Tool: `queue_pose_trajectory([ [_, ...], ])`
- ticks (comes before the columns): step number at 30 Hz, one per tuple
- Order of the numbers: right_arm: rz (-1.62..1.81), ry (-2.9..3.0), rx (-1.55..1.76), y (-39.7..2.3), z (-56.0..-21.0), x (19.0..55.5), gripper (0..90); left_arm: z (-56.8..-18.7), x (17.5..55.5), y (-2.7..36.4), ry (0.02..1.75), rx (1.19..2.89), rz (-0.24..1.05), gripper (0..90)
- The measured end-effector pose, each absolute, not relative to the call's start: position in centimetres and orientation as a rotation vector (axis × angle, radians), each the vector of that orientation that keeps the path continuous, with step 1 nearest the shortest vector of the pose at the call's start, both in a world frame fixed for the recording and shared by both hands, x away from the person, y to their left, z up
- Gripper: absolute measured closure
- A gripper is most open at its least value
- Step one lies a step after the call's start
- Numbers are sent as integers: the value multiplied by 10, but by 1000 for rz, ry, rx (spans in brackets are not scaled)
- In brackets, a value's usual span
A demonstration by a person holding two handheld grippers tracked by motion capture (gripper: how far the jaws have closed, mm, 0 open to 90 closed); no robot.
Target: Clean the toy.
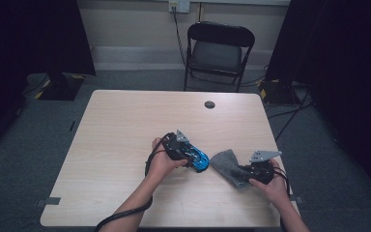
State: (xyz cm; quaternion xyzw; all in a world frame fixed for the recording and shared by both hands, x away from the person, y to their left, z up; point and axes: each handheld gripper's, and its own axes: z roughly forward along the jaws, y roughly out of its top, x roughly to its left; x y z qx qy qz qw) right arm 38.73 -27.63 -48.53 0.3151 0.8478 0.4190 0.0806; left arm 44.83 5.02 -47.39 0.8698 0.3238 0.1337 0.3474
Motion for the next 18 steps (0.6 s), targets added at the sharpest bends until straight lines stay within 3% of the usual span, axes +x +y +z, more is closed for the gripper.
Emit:
queue_pose_trajectory([
  [18, 1279, 2518, 918, -271, -463, 395, 719, -463, 445, 55, 809, 2234, 286, 195],
])
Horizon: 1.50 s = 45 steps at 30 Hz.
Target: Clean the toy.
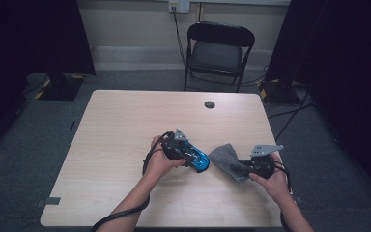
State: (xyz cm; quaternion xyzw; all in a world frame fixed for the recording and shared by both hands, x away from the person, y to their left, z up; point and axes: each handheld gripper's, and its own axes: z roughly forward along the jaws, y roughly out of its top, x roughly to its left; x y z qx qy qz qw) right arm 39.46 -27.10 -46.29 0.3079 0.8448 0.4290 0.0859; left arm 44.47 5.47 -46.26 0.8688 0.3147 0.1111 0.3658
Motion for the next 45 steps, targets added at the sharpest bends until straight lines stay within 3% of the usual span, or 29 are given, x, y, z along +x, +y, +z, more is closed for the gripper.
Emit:
queue_pose_trajectory([
  [21, 1321, 2489, 868, -233, -434, 413, 721, -452, 422, 111, 858, 2178, 331, 212],
  [45, 1410, 2636, 606, -98, -431, 433, 721, -456, 387, 206, 1060, 2069, 366, 212],
])
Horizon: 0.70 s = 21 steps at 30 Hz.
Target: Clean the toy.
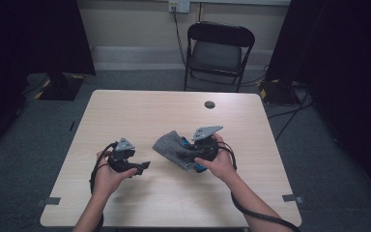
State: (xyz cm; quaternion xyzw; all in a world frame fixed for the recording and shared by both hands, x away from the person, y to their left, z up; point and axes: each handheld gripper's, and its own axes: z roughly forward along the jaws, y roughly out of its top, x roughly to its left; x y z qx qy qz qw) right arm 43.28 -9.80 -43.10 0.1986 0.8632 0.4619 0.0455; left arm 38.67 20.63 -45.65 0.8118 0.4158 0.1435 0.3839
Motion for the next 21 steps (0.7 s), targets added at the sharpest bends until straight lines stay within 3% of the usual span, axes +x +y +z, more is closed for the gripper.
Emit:
queue_pose_trajectory([
  [10, 1417, 2695, 536, -45, -447, 420, 718, -450, 374, 237, 1135, 2000, 412, 212],
  [21, 1316, 2747, 533, -14, -477, 414, 716, -455, 372, 240, 1151, 2011, 405, 216],
])
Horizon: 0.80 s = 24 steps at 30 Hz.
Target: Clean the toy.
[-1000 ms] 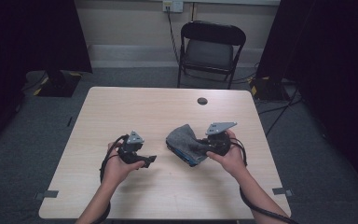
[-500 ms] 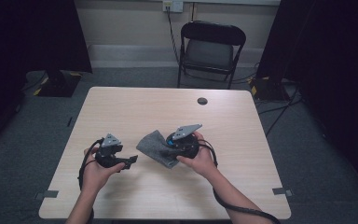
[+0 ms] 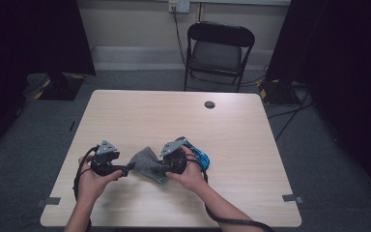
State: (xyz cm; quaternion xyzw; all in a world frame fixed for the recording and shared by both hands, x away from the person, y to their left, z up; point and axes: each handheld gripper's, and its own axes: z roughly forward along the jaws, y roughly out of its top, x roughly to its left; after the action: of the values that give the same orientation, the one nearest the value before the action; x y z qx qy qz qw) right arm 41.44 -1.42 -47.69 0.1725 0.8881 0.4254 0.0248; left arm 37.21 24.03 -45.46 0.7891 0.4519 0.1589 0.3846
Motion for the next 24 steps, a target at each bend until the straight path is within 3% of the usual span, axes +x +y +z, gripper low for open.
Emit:
queue_pose_trajectory([
  [9, 1295, 2681, 682, -15, -489, 423, 674, -460, 373, 228, 1135, 2054, 374, 232],
  [16, 1281, 2653, 689, -25, -482, 423, 433, -463, 374, 218, 1103, 2075, 324, 268],
  [24, 1305, 2576, 725, -61, -465, 428, 460, -466, 373, 206, 1096, 2104, 267, 306],
])
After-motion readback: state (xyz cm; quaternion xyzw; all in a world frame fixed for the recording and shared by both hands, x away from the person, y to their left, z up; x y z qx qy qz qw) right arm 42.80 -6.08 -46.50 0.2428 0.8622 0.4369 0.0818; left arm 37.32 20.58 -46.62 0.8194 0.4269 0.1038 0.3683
